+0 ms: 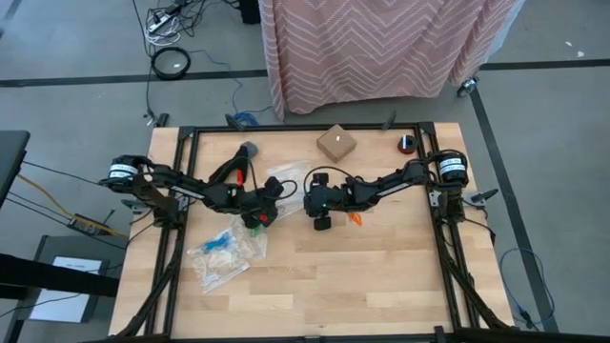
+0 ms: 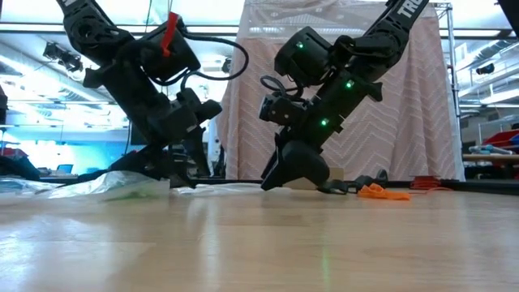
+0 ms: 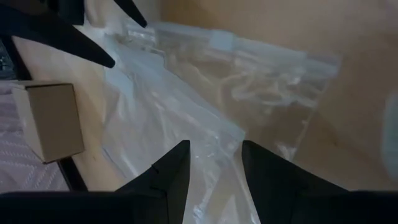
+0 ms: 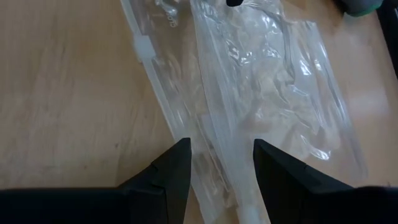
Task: Sort rubber bands
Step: Open the transparent zip bag
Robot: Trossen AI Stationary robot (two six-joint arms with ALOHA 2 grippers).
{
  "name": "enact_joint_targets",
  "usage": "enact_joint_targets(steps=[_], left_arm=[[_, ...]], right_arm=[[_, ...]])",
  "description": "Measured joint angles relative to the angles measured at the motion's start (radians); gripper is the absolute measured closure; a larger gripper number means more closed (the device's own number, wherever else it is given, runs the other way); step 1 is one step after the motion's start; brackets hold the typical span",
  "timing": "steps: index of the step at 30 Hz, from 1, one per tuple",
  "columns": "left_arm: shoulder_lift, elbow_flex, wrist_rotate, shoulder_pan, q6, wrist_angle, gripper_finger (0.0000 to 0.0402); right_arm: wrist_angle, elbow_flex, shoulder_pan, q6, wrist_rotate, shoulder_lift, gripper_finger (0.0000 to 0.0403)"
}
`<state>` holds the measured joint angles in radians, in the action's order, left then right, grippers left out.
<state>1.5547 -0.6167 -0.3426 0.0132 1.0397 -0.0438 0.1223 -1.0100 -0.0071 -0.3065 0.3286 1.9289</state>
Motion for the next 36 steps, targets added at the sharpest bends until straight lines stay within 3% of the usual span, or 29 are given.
enact_joint_targets(steps=[9,16,21,29,32,36], left_arm=[[0.0,0.0,0.022,0.0,-0.019,-0.02,0.0245],[0.093,-0.004,0.012,0.0,-0.022,-0.109,0.0245],[0.125,-0.004,-0.049,-0.007,-0.023,-0.191,0.0245],[0.138,-0.003,-0.038,0.018,-0.058,-0.245,0.0245],[0.145,-0.002,-0.038,0.029,-0.101,-0.291,0.026],[0.148,0.0,0.004,0.046,-0.114,-0.337,0.0317]], right_arm=[[0.003,0.0,0.0,0.001,-0.014,0.0,0.0243],[0.003,0.0,-0.006,0.02,-0.014,0.0,0.0245],[0.002,0.0,-0.021,0.073,-0.011,0.0,0.0266],[-0.006,0.0,-0.048,0.141,-0.01,0.0,0.0315],[-0.005,0.0,-0.048,0.159,-0.01,0.0,0.0326],[-0.002,0.0,-0.038,0.16,-0.015,0.0,0.0334]])
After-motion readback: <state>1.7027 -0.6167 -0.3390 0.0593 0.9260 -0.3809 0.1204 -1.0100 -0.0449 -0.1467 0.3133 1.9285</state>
